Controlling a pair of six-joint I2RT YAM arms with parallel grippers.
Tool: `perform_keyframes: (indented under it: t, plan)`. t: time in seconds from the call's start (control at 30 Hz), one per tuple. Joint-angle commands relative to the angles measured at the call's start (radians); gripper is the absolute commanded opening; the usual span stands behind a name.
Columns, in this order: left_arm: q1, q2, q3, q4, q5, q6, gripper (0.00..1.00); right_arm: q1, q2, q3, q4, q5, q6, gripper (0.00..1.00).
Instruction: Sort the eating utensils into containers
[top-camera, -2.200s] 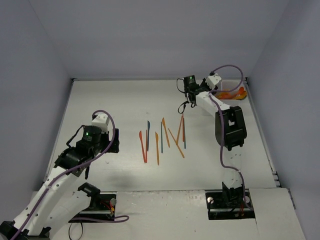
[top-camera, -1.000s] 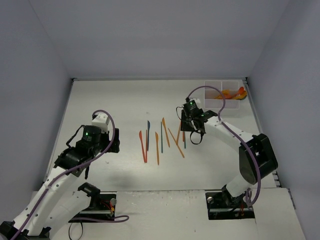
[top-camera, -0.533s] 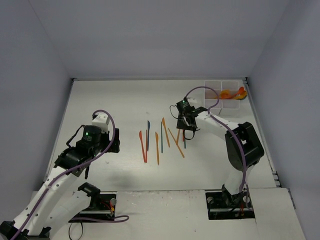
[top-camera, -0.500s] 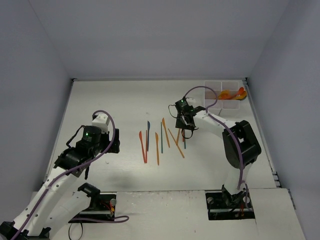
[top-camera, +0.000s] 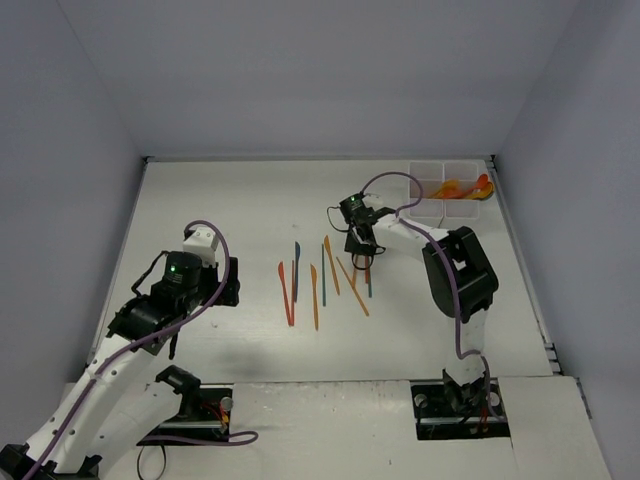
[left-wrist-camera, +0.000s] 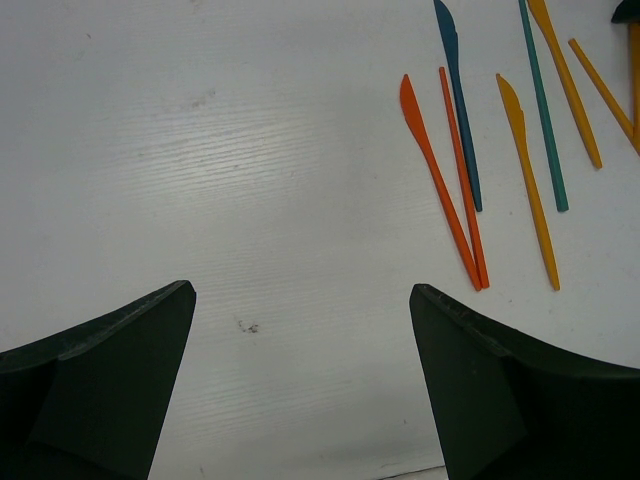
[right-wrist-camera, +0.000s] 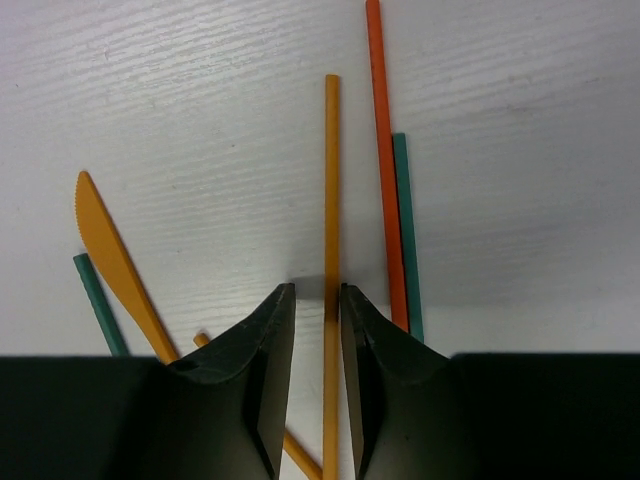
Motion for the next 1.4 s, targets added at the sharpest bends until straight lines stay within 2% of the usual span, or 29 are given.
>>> perform_keyframes:
  t: [0.0, 0.03, 0.1, 0.27, 0.43, 0.53, 0.67, 0.93, 1.37]
  plan:
    - [0.006, -0.004, 0.013, 0.052, 0.001, 0.012, 0.87, -0.011, 0.033, 0.048, -0.021, 0.046, 0.015, 0.09]
    - [0.006, -0.004, 0.013, 0.053, 0.0, 0.012, 0.87, -0.011, 0.043, 0.062, -0.024, 0.049, 0.012, 0.04]
    - [0.006, -0.002, 0.011, 0.053, -0.001, 0.012, 0.87, -0.009, 0.044, 0.078, -0.028, 0.058, -0.002, 0.0]
    - [0.006, -0.001, 0.013, 0.053, -0.001, 0.013, 0.87, -0.009, -0.019, 0.175, -0.027, 0.068, -0.095, 0.0]
    - [0.006, 0.002, 0.014, 0.055, -0.004, 0.013, 0.87, -0.029, -0.119, 0.328, -0.014, 0.302, -0.277, 0.0]
    - [0.006, 0.002, 0.014, 0.055, -0.006, 0.015, 0.87, -0.08, -0.156, 0.367, 0.028, 0.369, -0.348, 0.0]
    - [0.006, 0.002, 0.014, 0.053, -0.012, 0.017, 0.87, -0.201, -0.192, 0.331, 0.193, 0.372, -0.414, 0.0]
    - [0.006, 0.008, 0.01, 0.052, -0.021, 0.015, 0.87, -0.306, -0.226, 0.167, 0.687, 0.403, -0.512, 0.0]
    - [-0.001, 0.029, 0.005, 0.056, -0.016, 0.01, 0.87, -0.376, -0.006, 0.259, 0.923, 0.415, -0.52, 0.0]
